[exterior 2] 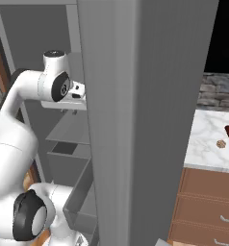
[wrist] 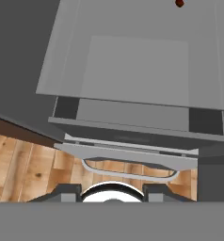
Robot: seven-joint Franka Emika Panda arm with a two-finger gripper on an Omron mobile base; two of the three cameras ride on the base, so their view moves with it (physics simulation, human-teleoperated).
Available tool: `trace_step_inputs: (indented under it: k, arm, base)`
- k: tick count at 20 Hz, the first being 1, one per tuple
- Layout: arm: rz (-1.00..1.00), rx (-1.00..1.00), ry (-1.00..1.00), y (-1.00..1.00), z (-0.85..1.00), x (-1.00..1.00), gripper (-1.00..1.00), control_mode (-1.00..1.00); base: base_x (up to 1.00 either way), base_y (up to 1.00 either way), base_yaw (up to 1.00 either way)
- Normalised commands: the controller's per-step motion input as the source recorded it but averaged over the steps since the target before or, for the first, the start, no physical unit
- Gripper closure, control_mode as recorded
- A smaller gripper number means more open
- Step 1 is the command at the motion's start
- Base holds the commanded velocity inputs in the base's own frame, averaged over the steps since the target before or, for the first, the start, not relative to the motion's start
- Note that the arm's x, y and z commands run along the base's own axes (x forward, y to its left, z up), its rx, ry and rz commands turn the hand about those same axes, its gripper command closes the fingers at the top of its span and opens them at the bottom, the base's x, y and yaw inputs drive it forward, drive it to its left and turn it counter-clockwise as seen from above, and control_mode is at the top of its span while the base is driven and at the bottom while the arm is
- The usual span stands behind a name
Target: Take out the milk from the fridge and place it on the tray on the counter. Then take the sugar cube near the tray and place it in the tray.
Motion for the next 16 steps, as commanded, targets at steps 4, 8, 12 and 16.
trace_step_inputs:
  k: [4, 8, 12, 16]
  arm:
    - [0.00, 0.00, -0.03, 0.00, 0.00, -0.19, -1.00, -1.00]
    - [0.00, 0.00, -0.15, 0.00, 0.00, -0.51, -1.00, -1.00]
    - [0.00, 0.00, -0.34, -0.01, 0.33, -0.54, -1.00, -1.00]
    - [0.00, 0.00, -0.36, -0.04, 0.53, -0.41, -1.00, -1.00]
  base:
    - [0.00, 0.00, 0.00]
    - [0.00, 0.00, 0.00]
    - [0.00, 0.00, 0.00]
    - [0.00, 0.00, 0.00]
